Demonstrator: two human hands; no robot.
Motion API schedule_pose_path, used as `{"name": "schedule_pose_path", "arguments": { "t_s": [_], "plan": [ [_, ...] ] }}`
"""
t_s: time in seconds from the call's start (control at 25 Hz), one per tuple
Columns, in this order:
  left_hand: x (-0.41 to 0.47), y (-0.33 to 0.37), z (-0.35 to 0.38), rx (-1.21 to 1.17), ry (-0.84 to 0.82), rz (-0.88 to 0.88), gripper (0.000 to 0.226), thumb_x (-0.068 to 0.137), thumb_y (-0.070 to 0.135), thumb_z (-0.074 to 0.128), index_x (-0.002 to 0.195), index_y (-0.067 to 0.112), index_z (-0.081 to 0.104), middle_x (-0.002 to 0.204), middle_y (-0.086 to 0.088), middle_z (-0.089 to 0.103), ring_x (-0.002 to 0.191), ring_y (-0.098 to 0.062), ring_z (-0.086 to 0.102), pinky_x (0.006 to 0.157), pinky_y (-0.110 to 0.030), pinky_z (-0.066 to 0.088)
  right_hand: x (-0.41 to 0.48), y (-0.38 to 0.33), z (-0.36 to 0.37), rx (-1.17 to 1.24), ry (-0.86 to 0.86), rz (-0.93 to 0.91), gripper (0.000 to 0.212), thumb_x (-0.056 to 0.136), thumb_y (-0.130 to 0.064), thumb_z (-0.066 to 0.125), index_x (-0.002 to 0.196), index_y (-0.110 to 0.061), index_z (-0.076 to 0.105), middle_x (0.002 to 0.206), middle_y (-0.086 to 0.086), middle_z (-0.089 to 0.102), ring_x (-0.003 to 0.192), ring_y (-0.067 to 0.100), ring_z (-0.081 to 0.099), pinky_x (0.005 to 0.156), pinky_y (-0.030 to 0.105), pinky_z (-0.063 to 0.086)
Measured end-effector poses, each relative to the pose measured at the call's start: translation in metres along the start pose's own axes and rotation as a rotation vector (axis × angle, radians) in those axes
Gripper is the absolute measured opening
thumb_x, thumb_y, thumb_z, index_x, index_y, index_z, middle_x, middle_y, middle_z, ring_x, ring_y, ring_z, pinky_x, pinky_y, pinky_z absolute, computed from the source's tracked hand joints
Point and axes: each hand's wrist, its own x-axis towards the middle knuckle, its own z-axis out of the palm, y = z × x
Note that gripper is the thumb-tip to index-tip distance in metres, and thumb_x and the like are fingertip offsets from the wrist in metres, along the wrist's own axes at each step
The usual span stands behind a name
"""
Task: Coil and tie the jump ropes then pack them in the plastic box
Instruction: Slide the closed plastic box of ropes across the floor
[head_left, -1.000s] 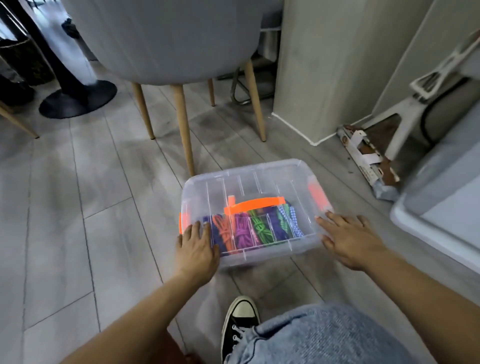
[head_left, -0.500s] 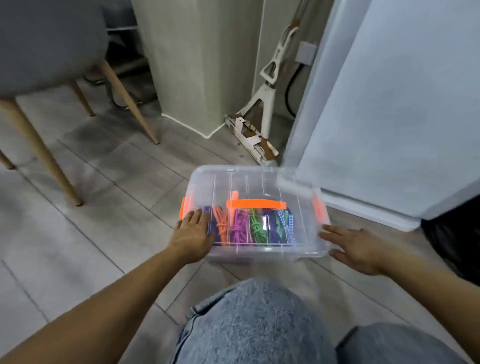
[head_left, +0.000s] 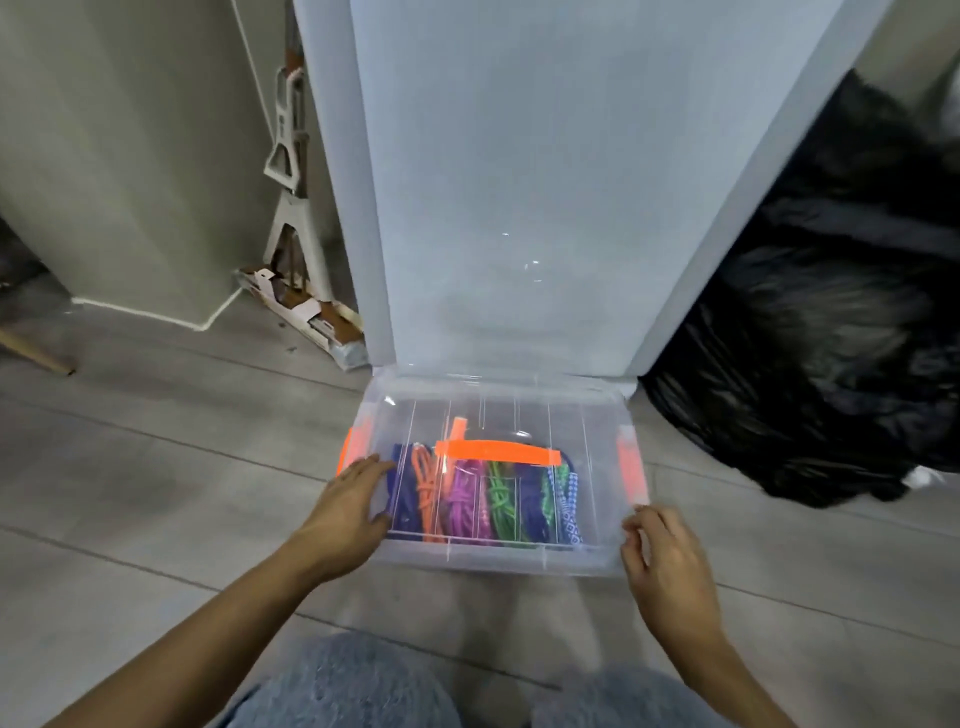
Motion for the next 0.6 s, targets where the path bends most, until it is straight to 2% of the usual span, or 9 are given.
{"name": "schedule_pose_path", "arguments": {
  "t_s": [0.04, 0.12, 0.2, 0.24, 0.28, 0.36, 0.44, 0.52, 0.6],
  "plan": [
    [0.002, 0.006, 0.004, -0.097, 0.035, 0.036, 0.058, 0.094, 0.011, 0.062, 0.148, 0.017, 0.042, 0.157, 0.000, 0.035, 0.145, -0.018, 0.032, 0.115, -0.021, 0.018, 0.000, 0.006, -0.005, 0.022, 0.036, 0.031, 0.021, 0.079, 0.001, 0.069, 0.093, -0.015, 0.066, 0.098, 0.002, 0.060, 0.085, 0.032, 0.062, 0.078, 0.045, 0.053],
    [0.009, 0.016, 0.013, -0.387, 0.173, -0.026, 0.047, 0.094, 0.003, 0.060, 0.137, 0.020, 0.054, 0.145, 0.004, 0.047, 0.132, -0.018, 0.048, 0.110, -0.027, 0.033, 0.002, 0.016, -0.017, 0.091, 0.092, 0.170, 0.031, 0.081, 0.004, 0.066, 0.104, -0.016, 0.065, 0.104, 0.002, 0.059, 0.086, 0.029, 0.061, 0.079, 0.044, 0.053],
    [0.020, 0.021, 0.022, -0.617, 0.387, -0.243, 0.037, 0.094, 0.005, 0.061, 0.129, 0.015, 0.058, 0.134, -0.003, 0.056, 0.117, -0.026, 0.059, 0.099, -0.039, 0.048, 0.004, 0.027, -0.027, 0.239, 0.161, 0.383, 0.037, 0.085, -0.003, 0.066, 0.116, -0.021, 0.059, 0.115, 0.001, 0.055, 0.077, 0.022, 0.060, 0.077, 0.039, 0.051],
    [0.026, 0.022, 0.024, -0.656, 0.399, -0.379, 0.037, 0.094, 0.012, 0.064, 0.130, 0.011, 0.057, 0.130, -0.007, 0.058, 0.112, -0.029, 0.060, 0.096, -0.041, 0.049, 0.005, 0.034, -0.030, 0.335, 0.221, 0.497, 0.039, 0.085, -0.008, 0.069, 0.120, -0.021, 0.056, 0.119, 0.003, 0.052, 0.070, 0.019, 0.059, 0.075, 0.035, 0.049],
    [0.031, 0.022, 0.028, -0.678, 0.342, -0.499, 0.043, 0.092, 0.023, 0.068, 0.130, 0.005, 0.057, 0.126, -0.012, 0.061, 0.109, -0.033, 0.061, 0.096, -0.042, 0.050, 0.008, 0.040, -0.029, 0.432, 0.263, 0.618, 0.043, 0.084, -0.017, 0.073, 0.122, -0.019, 0.054, 0.122, 0.006, 0.052, 0.069, 0.018, 0.058, 0.076, 0.032, 0.046],
    [0.037, 0.020, 0.038, -0.850, 0.174, -0.662, 0.059, 0.085, 0.043, 0.071, 0.119, -0.005, 0.062, 0.113, -0.023, 0.067, 0.097, -0.037, 0.064, 0.090, -0.043, 0.053, 0.017, 0.049, -0.026, 0.642, 0.184, 0.880, 0.053, 0.086, -0.036, 0.075, 0.128, -0.013, 0.052, 0.124, 0.012, 0.057, 0.085, 0.022, 0.061, 0.083, 0.033, 0.045],
    [0.037, 0.029, 0.042, -1.040, 0.105, -0.735, 0.045, 0.091, 0.039, 0.067, 0.106, -0.003, 0.065, 0.096, -0.019, 0.068, 0.080, -0.032, 0.062, 0.074, -0.035, 0.052, 0.025, 0.047, -0.026, 0.813, -0.016, 1.049, 0.046, 0.092, -0.046, 0.066, 0.125, -0.015, 0.056, 0.120, 0.007, 0.060, 0.102, 0.026, 0.058, 0.093, 0.036, 0.046],
    [0.043, 0.031, 0.047, -1.043, 0.117, -0.731, 0.038, 0.094, 0.034, 0.065, 0.106, -0.002, 0.067, 0.096, -0.016, 0.070, 0.080, -0.032, 0.064, 0.072, -0.033, 0.051, 0.029, 0.046, -0.023, 0.900, -0.094, 1.059, 0.033, 0.095, -0.043, 0.062, 0.120, -0.021, 0.060, 0.114, 0.004, 0.062, 0.104, 0.024, 0.058, 0.092, 0.035, 0.044],
    [0.048, 0.027, 0.050, -1.013, 0.156, -0.696, 0.044, 0.091, 0.034, 0.070, 0.113, -0.004, 0.067, 0.105, -0.019, 0.072, 0.087, -0.035, 0.068, 0.082, -0.041, 0.056, 0.031, 0.048, -0.016, 0.950, -0.040, 1.019, 0.028, 0.095, -0.035, 0.065, 0.116, -0.017, 0.064, 0.112, 0.006, 0.067, 0.099, 0.022, 0.061, 0.084, 0.033, 0.046]
  ]
}}
